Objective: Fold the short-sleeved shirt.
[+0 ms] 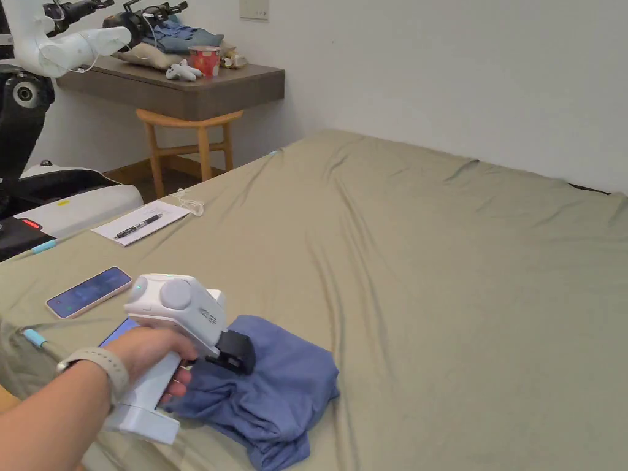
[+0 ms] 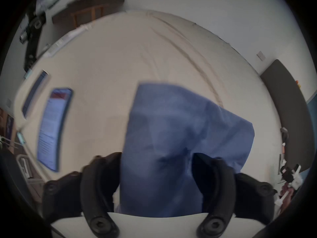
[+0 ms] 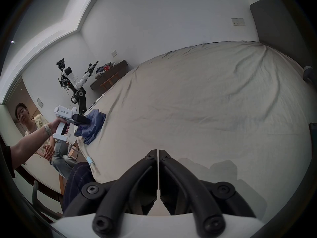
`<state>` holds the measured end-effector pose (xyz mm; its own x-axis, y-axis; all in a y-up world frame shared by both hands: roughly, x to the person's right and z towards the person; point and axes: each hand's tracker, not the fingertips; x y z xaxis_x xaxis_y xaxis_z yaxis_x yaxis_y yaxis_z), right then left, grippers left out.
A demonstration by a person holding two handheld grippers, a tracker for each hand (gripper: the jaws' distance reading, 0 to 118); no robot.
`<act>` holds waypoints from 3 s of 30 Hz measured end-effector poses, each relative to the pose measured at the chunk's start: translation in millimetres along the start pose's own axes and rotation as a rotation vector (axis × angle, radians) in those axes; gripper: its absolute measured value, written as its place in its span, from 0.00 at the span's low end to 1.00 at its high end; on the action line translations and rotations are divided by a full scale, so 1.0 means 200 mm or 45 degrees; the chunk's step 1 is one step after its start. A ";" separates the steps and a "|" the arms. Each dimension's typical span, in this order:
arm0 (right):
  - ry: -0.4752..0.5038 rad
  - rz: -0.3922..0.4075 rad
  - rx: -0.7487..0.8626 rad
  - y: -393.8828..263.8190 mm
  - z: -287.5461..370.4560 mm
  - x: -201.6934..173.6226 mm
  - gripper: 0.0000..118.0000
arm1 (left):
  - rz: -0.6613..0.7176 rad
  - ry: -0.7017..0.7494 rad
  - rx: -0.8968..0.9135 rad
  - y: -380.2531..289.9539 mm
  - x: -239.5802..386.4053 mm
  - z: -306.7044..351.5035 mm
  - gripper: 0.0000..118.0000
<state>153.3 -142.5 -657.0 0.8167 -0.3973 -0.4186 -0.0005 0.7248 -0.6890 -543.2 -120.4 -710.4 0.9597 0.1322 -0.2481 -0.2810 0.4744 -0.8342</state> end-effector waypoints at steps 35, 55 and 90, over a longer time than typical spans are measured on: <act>-0.691 0.429 0.829 0.62 0.71 -0.18 0.09 | -0.552 -0.202 1.231 -0.38 1.78 0.77 0.00; -0.675 0.299 0.803 0.66 0.69 -0.19 1.00 | -0.498 -0.188 1.190 -0.36 1.78 0.76 1.00; -0.487 0.151 0.766 0.71 0.71 -0.30 1.00 | -0.490 -0.177 1.155 -0.35 1.78 0.73 1.00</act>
<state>185.8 64.3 -646.6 0.9757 -0.1515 -0.1582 0.1260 0.9790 -0.1604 -180.9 21.5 -668.0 0.9929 -0.0972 0.0687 0.1060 0.9846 -0.1392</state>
